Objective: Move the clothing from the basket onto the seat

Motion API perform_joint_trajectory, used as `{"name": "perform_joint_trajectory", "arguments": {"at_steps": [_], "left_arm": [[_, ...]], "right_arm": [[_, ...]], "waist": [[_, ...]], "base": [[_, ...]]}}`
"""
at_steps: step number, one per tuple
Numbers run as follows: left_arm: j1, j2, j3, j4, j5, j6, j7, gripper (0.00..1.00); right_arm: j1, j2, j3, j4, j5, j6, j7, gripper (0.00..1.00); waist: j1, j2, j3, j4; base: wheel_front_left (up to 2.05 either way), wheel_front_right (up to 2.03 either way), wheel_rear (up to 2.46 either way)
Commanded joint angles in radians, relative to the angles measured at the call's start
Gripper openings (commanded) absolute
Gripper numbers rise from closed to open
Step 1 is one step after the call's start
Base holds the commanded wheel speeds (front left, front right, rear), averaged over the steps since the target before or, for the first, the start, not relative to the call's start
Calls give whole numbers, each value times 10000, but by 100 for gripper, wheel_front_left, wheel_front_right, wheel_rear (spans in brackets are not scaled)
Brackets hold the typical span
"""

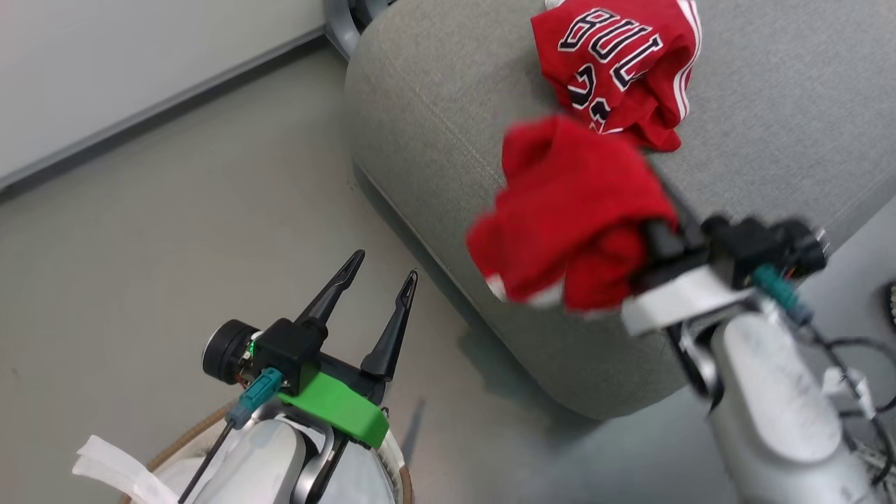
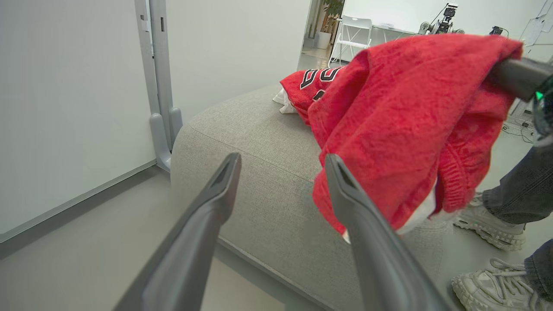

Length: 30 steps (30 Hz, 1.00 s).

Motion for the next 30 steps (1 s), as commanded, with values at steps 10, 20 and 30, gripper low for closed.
{"name": "perform_joint_trajectory", "arguments": {"at_steps": [10, 20, 30], "left_arm": [[-635, 933, -205, -228, -265, 5, -4, 100], [-1141, 1422, -625, -323, -573, 7, -4, 100], [-1229, 1757, -1057, -93, -1067, 7, -4, 100]], "right_arm": [[-3843, -1892, -1846, 399, -1921, -14, 21, 0], [-5558, -2869, -4651, 1639, -3480, -14, 1254, 0], [-4420, -1482, -6566, 2765, -4744, -16, 663, 100]], "waist": [[0, -1, 1870, 1146], [0, -1, 3018, 2251], [0, -1, 3413, 2945]], "base": [[0, 0, 0], [0, 0, 0], [0, 0, 0]]}}
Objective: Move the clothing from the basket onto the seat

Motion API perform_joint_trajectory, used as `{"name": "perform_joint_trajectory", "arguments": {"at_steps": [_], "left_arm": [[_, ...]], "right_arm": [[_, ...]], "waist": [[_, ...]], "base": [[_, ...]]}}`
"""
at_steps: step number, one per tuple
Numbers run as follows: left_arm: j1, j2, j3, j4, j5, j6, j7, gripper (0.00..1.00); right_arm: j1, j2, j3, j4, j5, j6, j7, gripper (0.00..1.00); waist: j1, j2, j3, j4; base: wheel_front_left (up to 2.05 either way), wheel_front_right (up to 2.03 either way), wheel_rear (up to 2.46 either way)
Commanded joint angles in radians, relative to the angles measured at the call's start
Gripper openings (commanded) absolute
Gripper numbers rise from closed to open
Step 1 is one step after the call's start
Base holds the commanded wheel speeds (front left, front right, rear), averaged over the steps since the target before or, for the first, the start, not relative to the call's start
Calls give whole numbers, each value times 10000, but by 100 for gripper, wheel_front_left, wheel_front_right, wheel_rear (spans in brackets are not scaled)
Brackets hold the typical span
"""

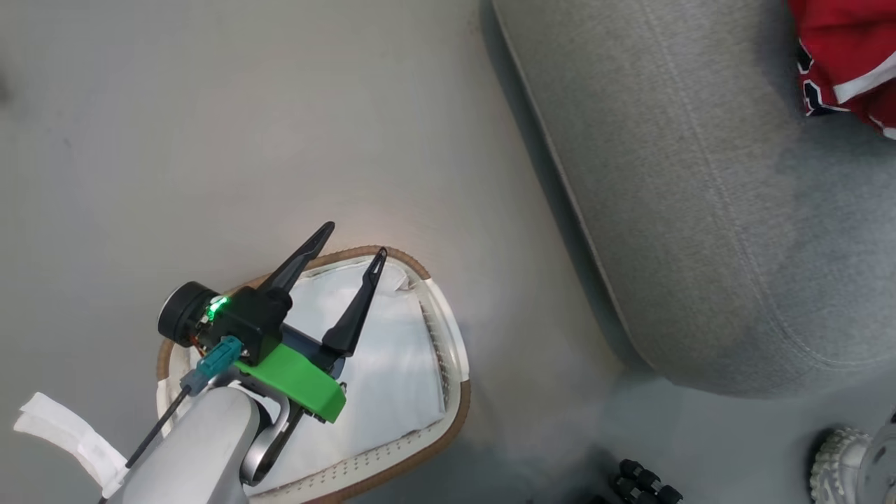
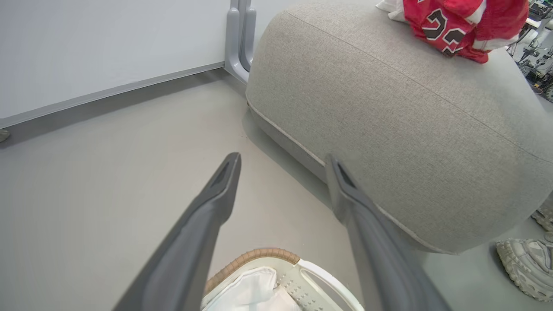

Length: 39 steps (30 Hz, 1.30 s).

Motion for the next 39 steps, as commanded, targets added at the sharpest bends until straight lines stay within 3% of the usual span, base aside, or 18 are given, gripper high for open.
{"name": "perform_joint_trajectory", "arguments": {"at_steps": [1, 10, 17, 25, 39], "left_arm": [[-36, 53, 87, 34, -101, 5, -4, 100], [323, -237, 464, 404, -98, 7, -4, 100], [698, -562, 773, 778, -15, 7, -4, 100], [1297, -1017, 1438, 1295, -23, 7, -4, 100], [2150, -1768, 3829, 1792, 1031, 7, -3, 100]], "right_arm": [[210, 87, -157, 120, -88, -18, -174, 100], [1321, 578, -397, 375, -53, -18, -748, 100], [2679, 453, 294, -388, 777, -18, -758, 100], [4397, 754, 1611, -1270, 1665, -16, -761, 100], [5299, 1419, 3633, -1475, 3342, -16, -763, 100]], "waist": [[-1, -1, 233, 317], [-1, -1, -523, 114], [-1, -1, -1397, -80], [-1, -1, -2380, 7], [-1, -1, -3425, 1462]], "base": [[0, 0, 0], [0, 0, 0], [0, 0, 0], [0, 0, 0], [0, 0, 0]]}}
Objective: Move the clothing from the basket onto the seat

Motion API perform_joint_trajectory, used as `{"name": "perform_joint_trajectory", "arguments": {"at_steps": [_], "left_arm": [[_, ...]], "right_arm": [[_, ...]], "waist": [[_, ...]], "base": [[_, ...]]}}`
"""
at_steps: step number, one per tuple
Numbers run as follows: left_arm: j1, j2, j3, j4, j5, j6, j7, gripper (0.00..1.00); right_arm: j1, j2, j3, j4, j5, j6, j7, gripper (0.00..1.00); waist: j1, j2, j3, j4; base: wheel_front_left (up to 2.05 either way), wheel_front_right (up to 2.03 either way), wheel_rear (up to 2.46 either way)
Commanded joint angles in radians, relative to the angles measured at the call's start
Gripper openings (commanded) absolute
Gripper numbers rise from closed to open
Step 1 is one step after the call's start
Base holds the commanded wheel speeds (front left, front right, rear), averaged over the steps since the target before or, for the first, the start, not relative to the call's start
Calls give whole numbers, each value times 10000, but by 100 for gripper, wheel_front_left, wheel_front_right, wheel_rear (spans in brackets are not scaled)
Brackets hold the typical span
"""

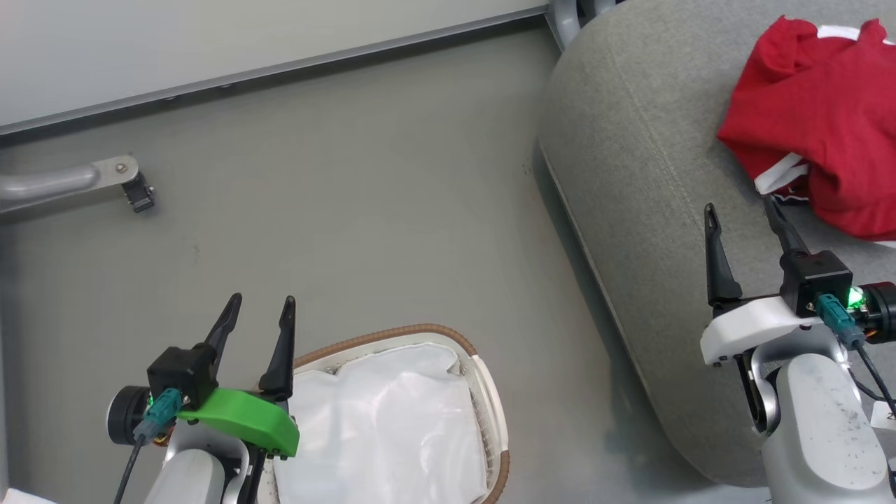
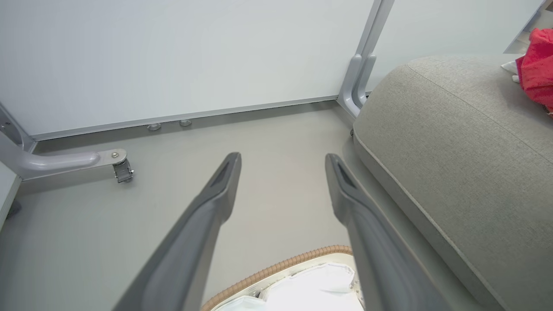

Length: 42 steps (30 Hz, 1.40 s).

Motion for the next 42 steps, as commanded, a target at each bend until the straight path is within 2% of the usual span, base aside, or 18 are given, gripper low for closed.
{"name": "perform_joint_trajectory", "arguments": {"at_steps": [1, 12, 18, 26, 33, 34, 38, 42], "left_arm": [[259, -60, 192, 58, 182, 4, -3, 100], [921, -695, 2499, 118, 1327, 5, -3, 100], [1291, -949, 3220, 306, 1642, 5, -3, 100], [1940, -1199, 3713, 154, 1907, 5, -3, 100], [2191, -1270, 3541, 215, 1501, 4, -3, 100], [2193, -1278, 3469, 193, 1474, 5, -3, 0], [2036, -1359, 3467, 493, 1411, -2, 54, 0], [1915, -1356, 3554, 450, 648, -2, 334, 0]], "right_arm": [[113, -44, 79, 29, 189, -14, -46, 100], [287, -22, 1311, 341, 1696, -14, -45, 100], [634, -16, 1512, 444, 2001, -14, -47, 100], [1175, -17, 1634, 524, 2253, -14, -47, 100], [1364, -16, 1737, 556, 2391, -14, -45, 100], [1338, -19, 1744, 548, 2386, -14, -47, 0], [1401, 70, 1704, 806, 2429, 0, 67, 0], [1392, 66, 1555, 784, 3235, 0, 332, 0]], "waist": [[0, 0, -427, 595], [0, 0, -1147, 1499], [0, 0, -1550, 1729], [0, 0, -2132, 1798], [0, 0, -2254, 1741], [0, 0, -2241, 1727], [0, 0, -2257, 1734], [0, 0, -2268, 1725]], "base": [[0, 0, 0], [0, 0, 0], [0, 0, 0], [0, 0, 0], [0, 0, 0], [0, 0, 0], [0, 0, 0], [0, 0, 0]]}}
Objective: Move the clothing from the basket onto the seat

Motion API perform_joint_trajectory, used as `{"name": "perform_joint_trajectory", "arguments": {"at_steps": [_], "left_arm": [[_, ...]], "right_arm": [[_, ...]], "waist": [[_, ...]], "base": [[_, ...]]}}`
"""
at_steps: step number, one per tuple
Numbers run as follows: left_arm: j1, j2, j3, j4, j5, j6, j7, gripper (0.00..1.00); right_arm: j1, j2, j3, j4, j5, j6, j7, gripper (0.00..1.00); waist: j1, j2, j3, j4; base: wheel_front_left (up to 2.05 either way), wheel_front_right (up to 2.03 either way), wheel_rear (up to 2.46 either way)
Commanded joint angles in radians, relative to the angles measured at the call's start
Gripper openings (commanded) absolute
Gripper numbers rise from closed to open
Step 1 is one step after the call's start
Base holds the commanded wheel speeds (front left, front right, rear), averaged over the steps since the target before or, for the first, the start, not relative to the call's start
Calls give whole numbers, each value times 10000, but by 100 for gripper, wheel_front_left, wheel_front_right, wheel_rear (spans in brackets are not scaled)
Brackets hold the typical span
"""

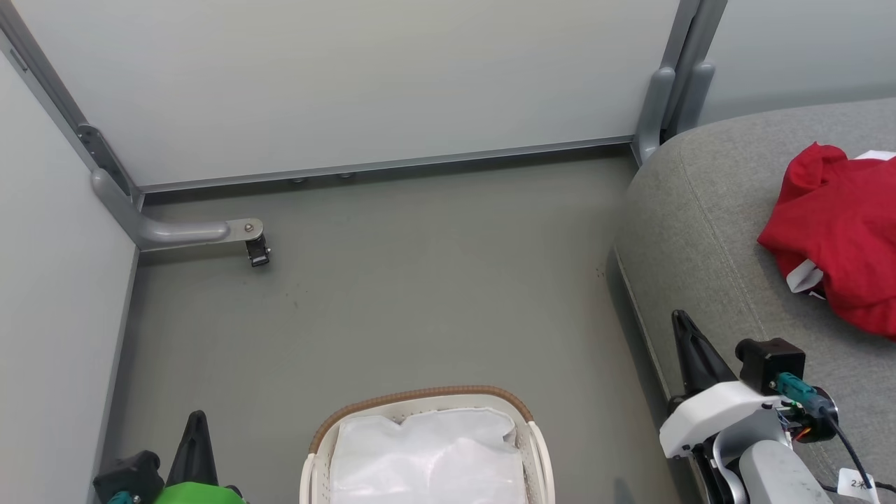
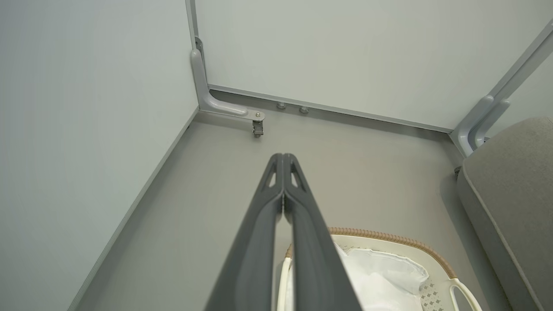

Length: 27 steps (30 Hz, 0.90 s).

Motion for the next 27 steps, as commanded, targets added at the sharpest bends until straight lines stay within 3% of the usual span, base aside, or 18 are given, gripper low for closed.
{"name": "perform_joint_trajectory", "arguments": {"at_steps": [1, 27], "left_arm": [[-198, 45, 79, -189, -516, 0, 117, 0], [-431, 64, 36, -921, -4784, 2, 1158, 0]], "right_arm": [[-154, -35, -102, -199, 544, -1, 126, 0], [215, -62, -511, -779, 4962, -3, 1173, 0]], "waist": [[1, 0, -4, -3], [1, 0, -71, -58]], "base": [[0, 0, 0], [0, 0, 0]]}}
